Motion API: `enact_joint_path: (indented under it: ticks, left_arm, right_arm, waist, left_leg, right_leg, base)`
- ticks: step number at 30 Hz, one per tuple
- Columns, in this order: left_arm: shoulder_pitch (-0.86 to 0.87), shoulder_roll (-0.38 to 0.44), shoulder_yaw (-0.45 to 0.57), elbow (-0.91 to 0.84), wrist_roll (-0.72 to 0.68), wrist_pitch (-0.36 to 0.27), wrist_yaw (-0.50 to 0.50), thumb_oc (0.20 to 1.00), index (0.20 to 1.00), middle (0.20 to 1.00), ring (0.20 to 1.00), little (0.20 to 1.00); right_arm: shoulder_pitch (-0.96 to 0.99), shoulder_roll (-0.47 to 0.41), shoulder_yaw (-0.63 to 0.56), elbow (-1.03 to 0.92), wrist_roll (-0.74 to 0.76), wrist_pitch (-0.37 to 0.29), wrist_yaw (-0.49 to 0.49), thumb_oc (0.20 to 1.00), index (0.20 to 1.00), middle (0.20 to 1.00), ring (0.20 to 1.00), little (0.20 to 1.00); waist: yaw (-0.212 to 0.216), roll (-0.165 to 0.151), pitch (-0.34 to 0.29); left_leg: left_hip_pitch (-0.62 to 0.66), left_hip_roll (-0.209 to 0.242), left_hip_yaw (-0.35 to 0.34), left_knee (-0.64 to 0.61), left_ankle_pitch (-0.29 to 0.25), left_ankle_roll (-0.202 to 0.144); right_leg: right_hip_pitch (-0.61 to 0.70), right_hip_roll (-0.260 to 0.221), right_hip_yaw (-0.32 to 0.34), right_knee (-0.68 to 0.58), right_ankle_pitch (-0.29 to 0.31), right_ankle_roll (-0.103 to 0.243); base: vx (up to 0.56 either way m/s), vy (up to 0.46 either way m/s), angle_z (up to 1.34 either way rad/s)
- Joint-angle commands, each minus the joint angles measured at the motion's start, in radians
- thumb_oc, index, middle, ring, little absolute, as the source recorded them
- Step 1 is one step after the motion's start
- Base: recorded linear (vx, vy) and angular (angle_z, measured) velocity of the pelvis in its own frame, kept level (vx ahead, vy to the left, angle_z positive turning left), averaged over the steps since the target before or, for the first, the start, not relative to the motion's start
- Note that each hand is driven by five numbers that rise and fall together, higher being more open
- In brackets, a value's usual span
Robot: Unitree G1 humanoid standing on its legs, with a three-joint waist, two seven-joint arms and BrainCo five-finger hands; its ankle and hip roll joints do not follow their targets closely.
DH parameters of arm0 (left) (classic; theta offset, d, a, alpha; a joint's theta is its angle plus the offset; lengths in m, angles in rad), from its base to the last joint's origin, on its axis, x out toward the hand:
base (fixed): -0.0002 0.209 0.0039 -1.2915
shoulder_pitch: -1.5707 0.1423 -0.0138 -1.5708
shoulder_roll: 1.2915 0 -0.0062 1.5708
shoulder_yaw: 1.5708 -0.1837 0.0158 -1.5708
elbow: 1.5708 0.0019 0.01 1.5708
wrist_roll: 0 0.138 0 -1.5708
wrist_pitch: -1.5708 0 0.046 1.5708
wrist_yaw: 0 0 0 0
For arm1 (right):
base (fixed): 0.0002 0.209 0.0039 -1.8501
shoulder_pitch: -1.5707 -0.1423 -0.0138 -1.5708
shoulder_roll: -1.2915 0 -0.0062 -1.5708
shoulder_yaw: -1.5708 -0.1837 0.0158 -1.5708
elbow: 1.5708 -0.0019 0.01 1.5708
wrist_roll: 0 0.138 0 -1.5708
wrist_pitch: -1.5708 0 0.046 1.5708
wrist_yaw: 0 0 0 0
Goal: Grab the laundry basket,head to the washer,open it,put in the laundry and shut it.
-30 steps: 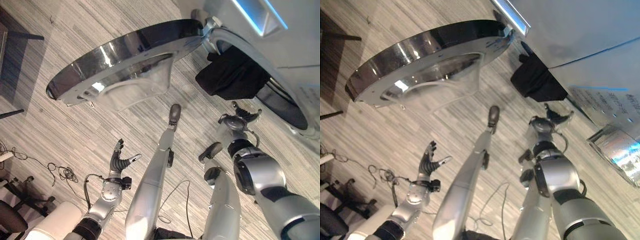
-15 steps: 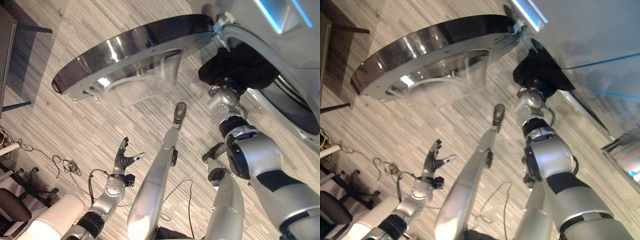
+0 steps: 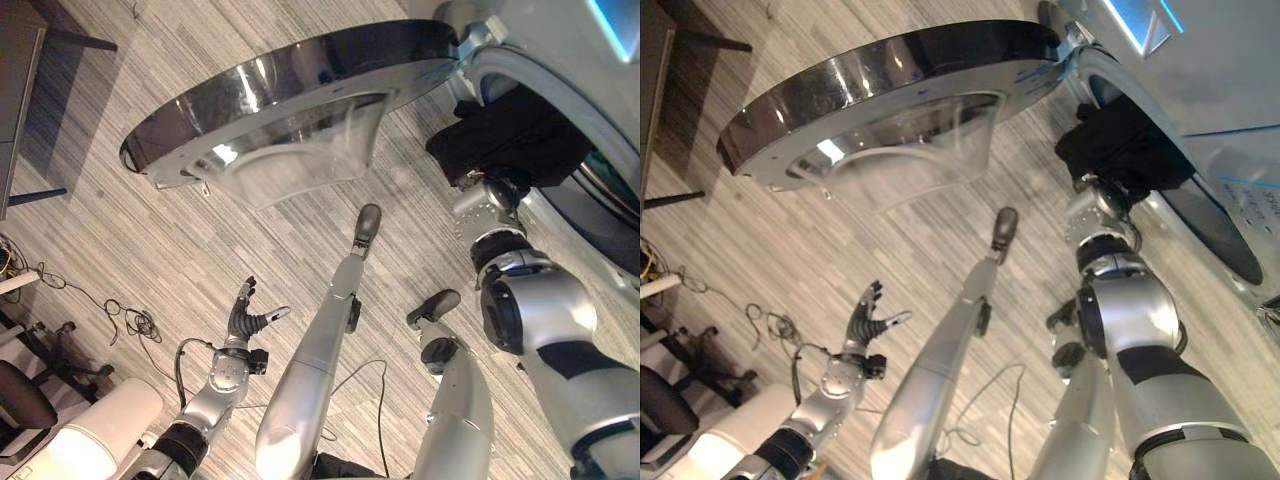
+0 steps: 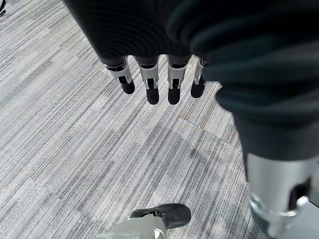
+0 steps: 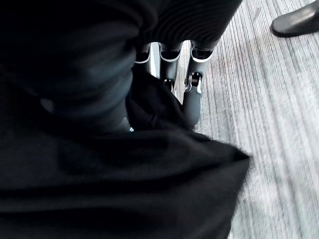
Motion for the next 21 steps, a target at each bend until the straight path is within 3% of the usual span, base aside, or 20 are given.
enact_joint_path:
  ticks: [1,4,9,11,13,14,15,16,18,19,20,21]
  left_arm:
    - [0.009,-0.035,0.001,0.033,-0.036,-0.003,0.010,1.000,1.000,1.000,1.000,1.000]
    - [0.012,-0.034,0.011,0.033,-0.044,-0.001,0.007,1.000,1.000,1.000,1.000,1.000]
    - [0.027,-0.027,0.049,0.035,-0.063,0.017,0.003,1.000,1.000,1.000,1.000,1.000]
    - [0.039,-0.018,0.062,0.046,-0.074,0.030,0.014,1.000,1.000,1.000,1.000,1.000]
    - [0.051,-0.008,0.067,0.049,-0.078,0.035,0.018,1.000,1.000,1.000,1.000,1.000]
    - [0.054,0.003,0.052,0.049,-0.075,0.032,0.011,1.000,1.000,1.000,1.000,1.000]
    - [0.053,0.002,0.051,0.049,-0.075,0.031,0.011,1.000,1.000,1.000,1.000,1.000]
    - [0.063,0.022,0.038,0.043,-0.068,0.024,0.000,1.000,1.000,1.000,1.000,1.000]
    - [0.064,0.036,0.033,0.033,-0.061,0.012,-0.016,1.000,1.000,1.000,1.000,1.000]
    - [0.059,0.040,0.036,0.030,-0.045,0.001,-0.025,1.000,1.000,1.000,1.000,1.000]
    - [0.048,0.044,0.035,0.028,-0.040,-0.002,-0.026,1.000,1.000,1.000,1.000,1.000]
    - [0.040,0.041,0.039,0.028,-0.040,-0.005,-0.027,1.000,1.000,1.000,1.000,1.000]
  right_arm:
    - [-0.005,-0.190,0.019,-0.125,-0.048,-0.162,-0.003,0.200,0.200,0.200,0.200,0.200]
    - [0.029,-0.216,-0.013,-0.168,-0.025,-0.186,-0.001,0.200,0.200,0.200,0.200,0.200]
    - [0.086,-0.283,-0.092,-0.345,0.067,-0.295,0.007,0.200,0.200,0.200,0.200,0.200]
    - [0.071,-0.317,-0.126,-0.497,0.037,-0.383,-0.066,0.200,0.200,0.200,0.200,0.200]
    - [0.051,-0.352,-0.150,-0.601,-0.075,-0.408,-0.172,0.200,0.200,0.200,0.200,0.200]
    - [0.004,-0.406,-0.148,-0.623,-0.140,-0.389,-0.236,0.200,0.200,0.200,0.200,0.200]
    - [0.001,-0.407,-0.147,-0.622,-0.141,-0.389,-0.237,0.200,0.200,0.200,0.200,0.200]
    - [-0.058,-0.482,-0.111,-0.587,-0.175,-0.349,-0.245,0.200,0.200,0.200,0.200,0.200]
    - [-0.107,-0.569,0.004,-0.524,-0.266,-0.249,-0.226,0.200,0.200,0.200,0.200,0.200]
    - [-0.147,-0.605,0.116,-0.438,-0.321,-0.159,-0.193,0.200,0.200,0.200,0.200,0.200]
    - [-0.151,-0.588,0.158,-0.407,-0.329,-0.128,-0.160,0.200,0.200,0.200,0.200,0.200]
    - [-0.160,-0.567,0.184,-0.372,-0.303,-0.112,-0.116,0.260,0.260,0.260,0.260,0.260]
  waist:
    - [-0.042,0.031,0.003]
    - [-0.056,0.020,0.003]
    - [-0.097,-0.017,0.003]
    - [-0.123,-0.039,-0.008]
    - [-0.130,-0.051,-0.020]
    - [-0.127,-0.054,-0.033]
    - [-0.127,-0.053,-0.032]
    - [-0.119,-0.059,-0.047]
    - [-0.108,-0.057,-0.050]
    - [-0.098,-0.052,-0.051]
    - [-0.095,-0.051,-0.048]
    - [-0.095,-0.050,-0.046]
  left_leg:
    - [0.036,-0.029,0.065,0.009,-0.105,-0.032]
    - [0.047,-0.025,0.069,0.007,-0.105,-0.034]
    - [0.070,-0.017,0.075,0.010,-0.110,-0.039]
    - [0.080,-0.011,0.079,0.015,-0.116,-0.041]
    - [0.088,-0.010,0.079,0.016,-0.120,-0.040]
    - [0.091,-0.012,0.078,0.014,-0.121,-0.040]
    - [0.091,-0.012,0.078,0.014,-0.121,-0.040]
    - [0.092,-0.014,0.078,0.012,-0.120,-0.040]
    - [0.093,-0.014,0.080,0.011,-0.119,-0.040]
    - [0.091,-0.010,0.088,0.012,-0.119,-0.039]
    - [0.090,-0.008,0.090,0.013,-0.118,-0.038]
    - [0.087,-0.006,0.094,0.014,-0.118,-0.037]
  right_leg:
    - [0.131,0.089,0.037,-0.026,-0.026,-0.034]
    - [0.147,0.092,0.040,-0.039,-0.020,-0.034]
    - [0.177,0.101,0.049,-0.063,-0.011,-0.038]
    - [0.198,0.105,0.062,-0.085,-0.003,-0.037]
    - [0.214,0.108,0.064,-0.100,0.002,-0.037]
    - [0.222,0.109,0.065,-0.109,0.000,-0.038]
    - [0.222,0.109,0.065,-0.109,0.000,-0.038]
    - [0.224,0.108,0.061,-0.113,-0.001,-0.038]
    - [0.223,0.107,0.062,-0.117,-0.001,-0.039]
    - [0.217,0.106,0.067,-0.115,0.002,-0.039]
    - [0.213,0.105,0.068,-0.113,0.004,-0.040]
    - [0.206,0.104,0.071,-0.110,0.005,-0.041]
  base:
    - [-0.03,0.024,-0.03]
    - [-0.03,0.003,-0.12]
    - [-0.02,-0.003,-0.04]
    - [-0.02,0.008,-0.20]
    - [0.00,-0.030,-0.28]
    - [0.01,-0.042,-0.28]
    - [0.01,-0.047,-0.24]
    - [0.00,-0.016,-0.06]
    - [0.00,0.008,0.02]
    - [0.00,0.000,0.00]
    - [-0.01,0.026,-0.06]
    - [-0.01,0.008,-0.12]
